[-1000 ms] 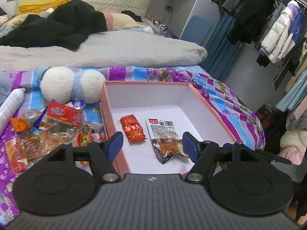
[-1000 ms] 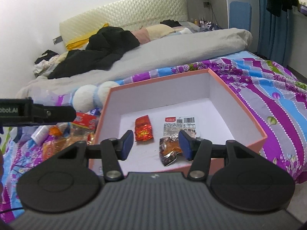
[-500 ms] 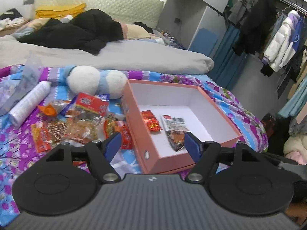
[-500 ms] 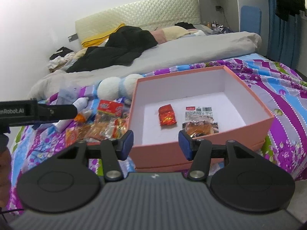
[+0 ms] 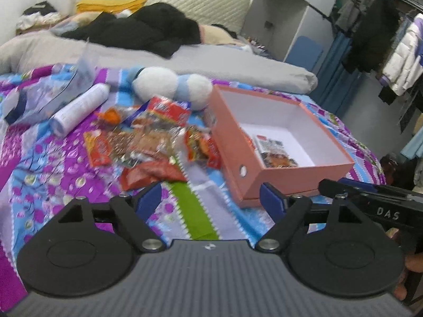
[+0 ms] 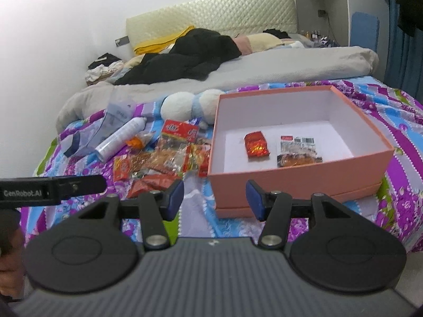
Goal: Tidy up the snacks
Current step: 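Withdraw both tools from the box back toward the snack pile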
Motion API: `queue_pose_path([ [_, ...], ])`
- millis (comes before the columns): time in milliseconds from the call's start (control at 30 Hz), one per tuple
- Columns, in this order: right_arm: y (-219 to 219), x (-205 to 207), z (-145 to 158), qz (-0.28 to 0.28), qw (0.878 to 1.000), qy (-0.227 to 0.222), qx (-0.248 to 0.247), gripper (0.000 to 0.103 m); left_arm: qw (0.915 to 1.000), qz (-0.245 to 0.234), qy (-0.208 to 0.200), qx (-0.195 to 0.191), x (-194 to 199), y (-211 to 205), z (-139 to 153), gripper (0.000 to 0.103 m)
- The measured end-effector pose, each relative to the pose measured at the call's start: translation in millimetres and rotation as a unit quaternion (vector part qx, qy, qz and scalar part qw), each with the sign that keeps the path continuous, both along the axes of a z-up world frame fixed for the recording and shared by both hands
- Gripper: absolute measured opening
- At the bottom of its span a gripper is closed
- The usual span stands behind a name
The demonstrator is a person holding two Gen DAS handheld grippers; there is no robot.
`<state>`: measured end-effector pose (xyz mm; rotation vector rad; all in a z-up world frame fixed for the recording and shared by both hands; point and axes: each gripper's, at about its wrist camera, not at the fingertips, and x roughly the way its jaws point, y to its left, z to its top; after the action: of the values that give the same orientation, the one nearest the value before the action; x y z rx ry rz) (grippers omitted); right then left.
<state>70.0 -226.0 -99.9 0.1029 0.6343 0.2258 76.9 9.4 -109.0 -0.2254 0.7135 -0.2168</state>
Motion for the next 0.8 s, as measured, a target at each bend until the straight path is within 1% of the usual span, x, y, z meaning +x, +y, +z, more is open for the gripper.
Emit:
queue_pose_path([
  [233, 16.6, 5.7, -6.7, 0.013, 1.0, 0.003, -0.01, 0.055, 0.9999, 0.011, 0.012, 0.002, 12.7, 15.7, -15.1, 0.085],
  [367, 29.7, 13.5, -8.9, 0.031, 0.999, 0.002, -0.019, 0.055, 0.9998, 0.011, 0.02, 0.001, 23.2, 19.3, -27.7, 0.085],
  [567, 47.5, 34.5, -16.0, 0.051, 0.998, 0.004, -0.023, 0.054, 0.9989, 0.015, 0.044, -0.002, 42.4, 26.9, -55.7, 0.084],
  [700, 60.5, 49.6, -21.4, 0.071, 0.997, -0.001, -0.035, 0.054, 0.9983, 0.016, 0.055, -0.005, 57.1, 33.3, -75.1, 0.084],
  [733, 64.5, 54.3, -23.7, 0.077, 0.996, -0.002, -0.04, 0.053, 0.9982, 0.016, 0.059, -0.004, 60.9, 34.4, -80.3, 0.083],
  [800, 74.2, 65.0, -29.3, 0.089, 0.995, -0.001, -0.051, 0.046, 0.9978, 0.015, 0.065, 0.001, 70.6, 36.4, -91.7, 0.083],
])
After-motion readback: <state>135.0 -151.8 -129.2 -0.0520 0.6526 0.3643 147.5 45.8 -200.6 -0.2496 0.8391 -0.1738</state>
